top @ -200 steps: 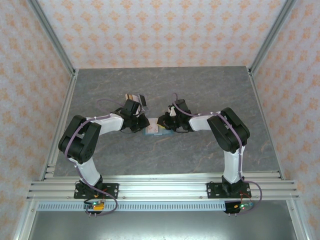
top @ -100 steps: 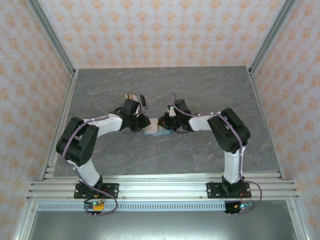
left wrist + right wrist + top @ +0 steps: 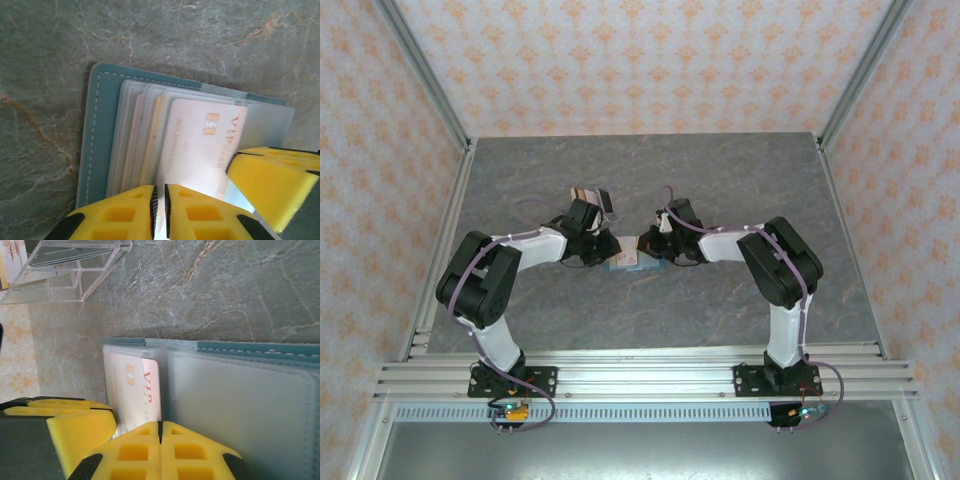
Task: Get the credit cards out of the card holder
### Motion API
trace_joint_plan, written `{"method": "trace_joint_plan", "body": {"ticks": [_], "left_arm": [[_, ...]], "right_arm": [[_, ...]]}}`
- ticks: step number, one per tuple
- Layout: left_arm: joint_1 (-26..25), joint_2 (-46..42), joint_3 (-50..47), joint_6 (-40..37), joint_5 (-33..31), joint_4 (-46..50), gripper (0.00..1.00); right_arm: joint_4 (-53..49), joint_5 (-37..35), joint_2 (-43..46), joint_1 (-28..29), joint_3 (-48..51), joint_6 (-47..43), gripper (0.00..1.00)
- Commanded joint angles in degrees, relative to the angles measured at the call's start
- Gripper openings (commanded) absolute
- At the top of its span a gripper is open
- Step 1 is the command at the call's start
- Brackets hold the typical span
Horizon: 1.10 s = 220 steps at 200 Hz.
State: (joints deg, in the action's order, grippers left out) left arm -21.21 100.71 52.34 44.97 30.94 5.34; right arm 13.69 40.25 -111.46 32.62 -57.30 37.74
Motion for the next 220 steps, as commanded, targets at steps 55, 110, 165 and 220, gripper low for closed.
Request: {"method": "trace_joint_plan", "body": {"ticks": [55,110,165,220], "left_arm": [[0.5,1.1,-0.4,-1.4,-3.0,3.2,0.15],[0.5,1.9,-0.2,-1.4,-2.5,3.1,0.14],[0.4,2.4,-0.2,-1.4,-2.5,3.3,0.14],[0.4,2.6,-0.3,-1.3,-2.4,3.2,0.14]], "right_arm": [[-1.8,-4.1,3.2,-0.7,1.8,-1.8,0.0],[0.6,0.6,2.1,-1.5,2.2,-0.4,0.07],[-1.2,2.4,-0.4,-1.4,0.4,-0.4,0.36],[-2.8,4.2,-2.2,-1.4,-1.3,-1.5,0.31]]}}
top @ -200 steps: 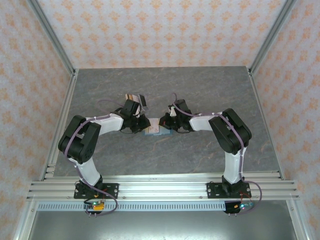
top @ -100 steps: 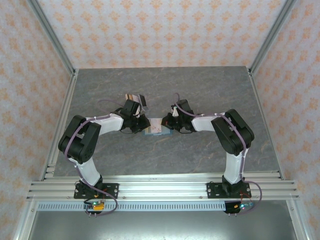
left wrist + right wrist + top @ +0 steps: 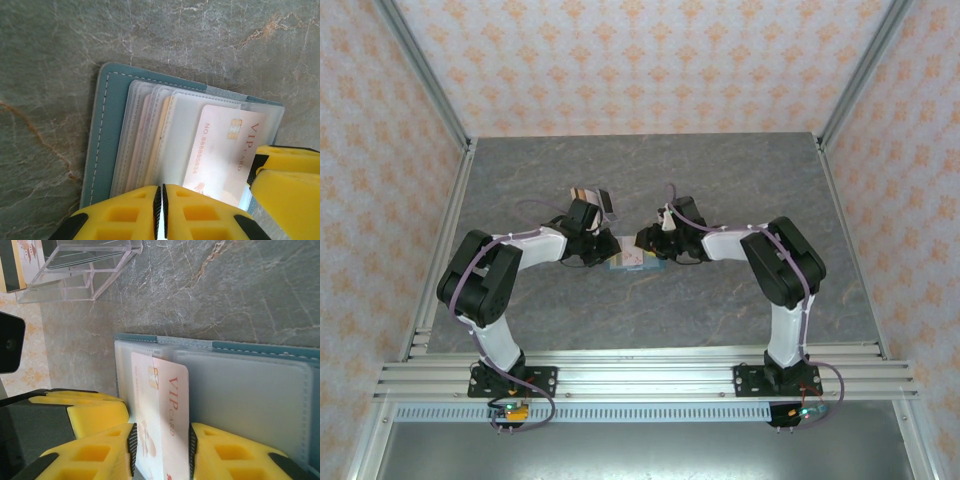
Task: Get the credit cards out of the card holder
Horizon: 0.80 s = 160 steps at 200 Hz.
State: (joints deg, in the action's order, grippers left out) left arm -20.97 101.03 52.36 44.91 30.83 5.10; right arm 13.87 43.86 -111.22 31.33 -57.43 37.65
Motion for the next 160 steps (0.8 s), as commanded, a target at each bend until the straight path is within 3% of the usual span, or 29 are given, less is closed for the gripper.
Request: {"method": "trace_joint_plan", "body": {"ticks": [1,35,70,104,160], "left_arm": [[0.1,2.2,-0.3,-1.2,-2.3,3.4,0.14],[0.1,2.0,-0.4,-1.1,-2.5,3.5,0.14],[0.1,1.9,-0.4,-0.8,-2.9,3.3,0.16],[0.1,1.3,-1.0,0.2,-2.8,0.9,0.2],[0.2,-2.6,-0.3,0.7,-2.7,-2.4,0.36]], "right_arm": [[-3.0,0.5,-2.4,-0.1,-1.2,-1.4,0.31],[-4.5,-2.0,-1.5,-0.1,-1.0,-2.3,0.1],[-7.4,-8.9,3.1,-0.3,1.1,-4.5,0.0],[-8.8,-10.4,7.9,-4.1,4.5,-4.9,0.0],[-24.1,-10.3,17.0,-8.1,-1.0,-10.5,0.0]]}}
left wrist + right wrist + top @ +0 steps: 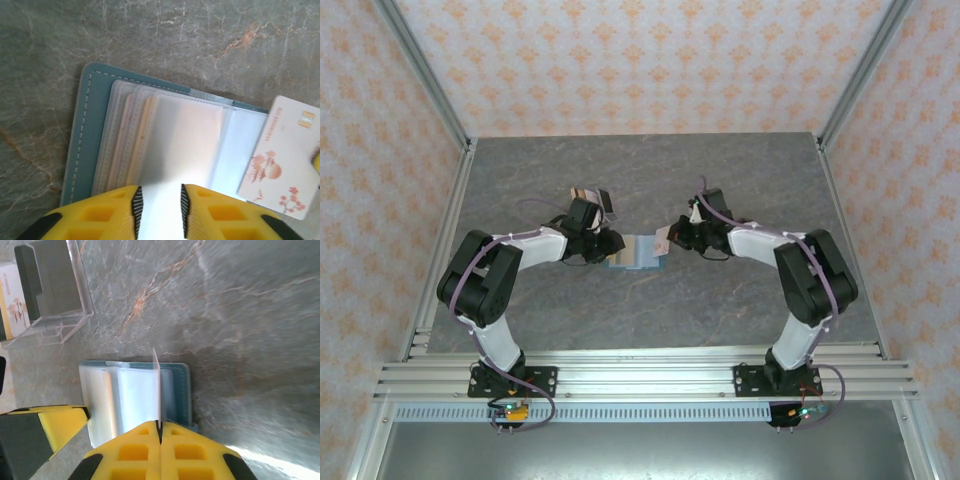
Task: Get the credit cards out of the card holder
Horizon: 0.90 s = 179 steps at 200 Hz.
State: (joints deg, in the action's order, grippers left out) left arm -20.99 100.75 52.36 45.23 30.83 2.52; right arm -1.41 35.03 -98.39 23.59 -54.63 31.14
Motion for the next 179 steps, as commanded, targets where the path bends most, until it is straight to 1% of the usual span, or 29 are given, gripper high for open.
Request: {"method": "trace_joint_plan", "body": {"ticks": [1,28,53,65,83,99,146,167,179], "left_arm": [[0.3,-2.3,-0.4,0.4,-2.7,0.0,0.36],[0.4,-5.6,-0.1,1.0,-2.4,-1.3,0.45],[0.7,-7.4,0.3,1.4,-1.5,-2.5,0.56],[1.0,-8.2,0.1,2.4,-0.9,-3.7,0.6],[1.5,-9.6,-0.9,4.3,0.3,-6.7,0.67],[2.1,-11.0,-1.1,5.0,1.1,-7.4,0.74],[5.6,-14.7,0.5,2.8,5.0,-2.7,0.91],[6.8,-16.6,0.3,2.4,8.2,-3.2,0.96],[7.1,-17.4,0.4,2.9,10.1,-4.1,0.98]], "right_arm": [[-9.0,-1.5,4.3,-0.4,-3.9,-4.0,0.0],[-12.7,-0.8,6.7,-1.5,-7.8,-3.9,0.0],[-15.0,-0.1,8.0,-1.6,-12.0,-2.8,0.0],[-15.6,1.0,8.1,-1.6,-14.0,-1.6,0.0],[-15.7,3.1,8.0,-1.6,-16.4,0.5,0.0],[-15.3,5.0,7.5,-1.5,-18.1,2.3,0.0],[-10.2,10.3,5.4,-1.6,-20.1,5.4,0.0],[-5.0,12.6,4.3,-1.5,-19.1,7.9,0.0],[-0.3,14.9,3.6,-1.6,-18.1,11.1,0.0]]}}
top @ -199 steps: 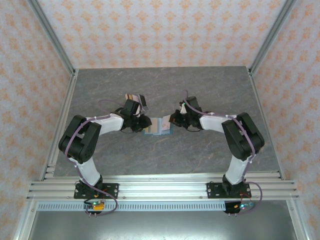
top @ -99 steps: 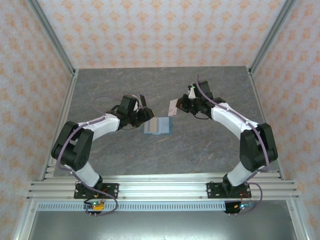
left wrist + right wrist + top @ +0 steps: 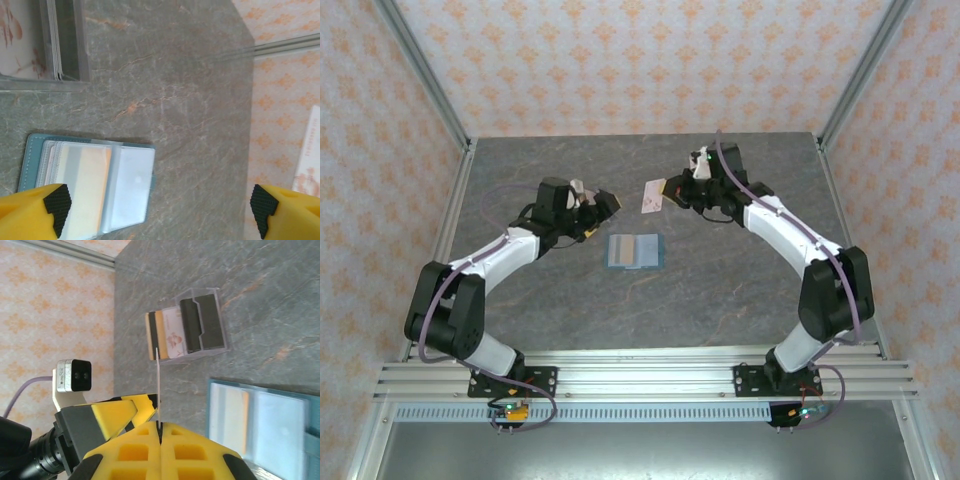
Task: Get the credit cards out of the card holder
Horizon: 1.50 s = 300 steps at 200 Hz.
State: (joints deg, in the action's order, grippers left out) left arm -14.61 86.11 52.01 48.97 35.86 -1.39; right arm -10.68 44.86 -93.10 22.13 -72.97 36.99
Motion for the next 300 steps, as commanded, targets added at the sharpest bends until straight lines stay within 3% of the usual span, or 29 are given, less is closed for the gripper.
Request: {"method": "trace_joint_plan", "body": {"ticks": [1,85,118,142,213,240,273,285,300], "left_arm": [[0.8,-2.8,0.8,-0.8,5.3,-0.3,0.98],[1.0,-2.7,2.9,9.8,12.4,-13.2,0.99],[1.1,-2.3,2.8,13.9,14.6,-18.4,0.92],[1.1,-2.2,2.4,17.0,15.8,-22.8,0.81],[1.0,0.2,0.9,25.1,18.0,-33.2,0.37],[1.0,-0.5,1.1,24.8,18.3,-32.5,0.26],[0.9,-1.1,1.7,21.6,17.6,-27.9,0.04],[0.9,-1.6,2.0,19.0,17.0,-24.8,0.0],[1.0,-3.4,3.2,12.1,14.2,-15.4,0.0]], "right_arm": [[9.3,5.3,-1.8,-0.1,0.3,5.5,0.0],[21.7,15.2,-7.2,-0.1,-1.9,16.1,0.0],[25.4,16.9,-6.8,-0.1,-1.1,19.1,0.0],[29.6,18.9,-6.7,-0.1,0.3,22.4,0.0],[34.3,21.3,-5.6,-0.1,2.8,25.0,0.0],[33.2,21.7,-5.5,0.0,2.4,24.3,0.0],[27.4,20.9,-5.7,-0.1,1.4,20.0,0.0],[21.6,19.8,-5.2,-0.1,0.5,16.0,0.13],[10.7,16.0,-4.0,-0.1,-1.1,8.6,0.41]]}}
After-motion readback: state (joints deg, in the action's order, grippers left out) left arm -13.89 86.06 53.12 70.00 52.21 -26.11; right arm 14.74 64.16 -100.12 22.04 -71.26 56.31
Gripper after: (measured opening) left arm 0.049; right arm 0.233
